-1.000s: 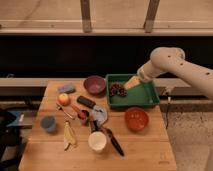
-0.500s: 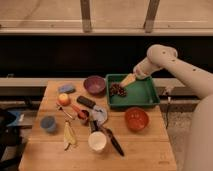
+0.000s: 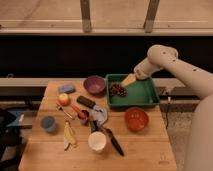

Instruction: Place grapes in paper cup

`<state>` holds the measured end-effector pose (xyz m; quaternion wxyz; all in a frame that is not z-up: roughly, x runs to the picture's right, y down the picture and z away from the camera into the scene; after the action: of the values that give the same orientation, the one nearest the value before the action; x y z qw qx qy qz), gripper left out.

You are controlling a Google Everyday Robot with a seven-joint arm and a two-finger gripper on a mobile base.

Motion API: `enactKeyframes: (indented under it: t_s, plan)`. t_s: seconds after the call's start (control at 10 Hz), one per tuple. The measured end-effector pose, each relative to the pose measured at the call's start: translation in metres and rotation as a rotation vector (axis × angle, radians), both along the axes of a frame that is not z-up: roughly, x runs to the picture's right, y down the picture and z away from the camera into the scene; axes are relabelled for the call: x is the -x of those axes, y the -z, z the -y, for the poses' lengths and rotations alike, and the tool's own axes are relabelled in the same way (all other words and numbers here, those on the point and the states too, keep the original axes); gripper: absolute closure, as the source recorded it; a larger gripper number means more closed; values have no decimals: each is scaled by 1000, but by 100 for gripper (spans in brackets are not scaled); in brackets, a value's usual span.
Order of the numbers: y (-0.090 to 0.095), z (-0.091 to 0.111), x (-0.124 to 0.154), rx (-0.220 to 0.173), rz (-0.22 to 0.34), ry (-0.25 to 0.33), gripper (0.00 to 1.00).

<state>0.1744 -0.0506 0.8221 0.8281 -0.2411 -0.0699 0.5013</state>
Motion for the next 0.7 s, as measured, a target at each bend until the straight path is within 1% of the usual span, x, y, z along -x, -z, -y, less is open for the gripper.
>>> enactKeyframes:
  t_s: [0.3, 0.7]
  plan:
    - [-9, -18, 15, -8, -19, 31, 20]
    - [-27, -29, 31, -24, -43, 50, 20]
